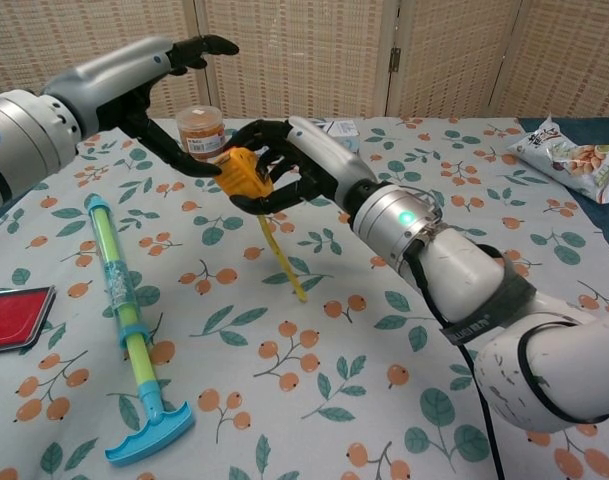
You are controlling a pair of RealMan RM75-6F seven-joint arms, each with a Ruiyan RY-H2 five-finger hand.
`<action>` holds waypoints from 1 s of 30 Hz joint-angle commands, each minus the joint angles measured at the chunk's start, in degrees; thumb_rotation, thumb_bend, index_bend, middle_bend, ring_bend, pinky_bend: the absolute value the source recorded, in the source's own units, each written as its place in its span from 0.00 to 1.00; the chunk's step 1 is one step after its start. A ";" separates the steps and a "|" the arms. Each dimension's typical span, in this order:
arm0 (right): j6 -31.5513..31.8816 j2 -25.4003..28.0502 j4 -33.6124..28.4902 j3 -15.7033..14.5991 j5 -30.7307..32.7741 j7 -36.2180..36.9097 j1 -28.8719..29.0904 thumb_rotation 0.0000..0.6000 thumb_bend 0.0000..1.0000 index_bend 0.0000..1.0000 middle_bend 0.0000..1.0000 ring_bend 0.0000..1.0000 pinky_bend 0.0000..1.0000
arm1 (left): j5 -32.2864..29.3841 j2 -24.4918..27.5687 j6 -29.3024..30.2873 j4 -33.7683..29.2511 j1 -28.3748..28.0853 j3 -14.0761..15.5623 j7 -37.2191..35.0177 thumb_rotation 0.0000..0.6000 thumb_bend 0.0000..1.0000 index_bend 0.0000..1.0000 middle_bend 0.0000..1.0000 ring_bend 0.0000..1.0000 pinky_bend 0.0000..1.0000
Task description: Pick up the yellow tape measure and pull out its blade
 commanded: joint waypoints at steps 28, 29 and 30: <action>-1.51 0.02 -0.45 0.00 1.11 -0.35 0.76 1.00 0.45 0.54 0.52 0.45 0.33 | -1.58 -2.38 0.84 2.37 -1.82 0.35 1.59 1.00 0.17 0.00 0.03 0.01 0.00; -1.51 0.05 -0.48 -0.03 1.10 -0.35 0.74 1.00 0.45 0.54 0.52 0.45 0.33 | -1.60 -2.32 0.80 2.35 -1.81 0.39 1.58 1.00 0.18 0.00 0.03 0.01 0.00; -1.51 0.09 -0.51 -0.06 1.09 -0.36 0.73 1.00 0.45 0.54 0.52 0.45 0.33 | -1.61 -2.27 0.77 2.33 -1.81 0.43 1.57 1.00 0.19 0.00 0.03 0.01 0.00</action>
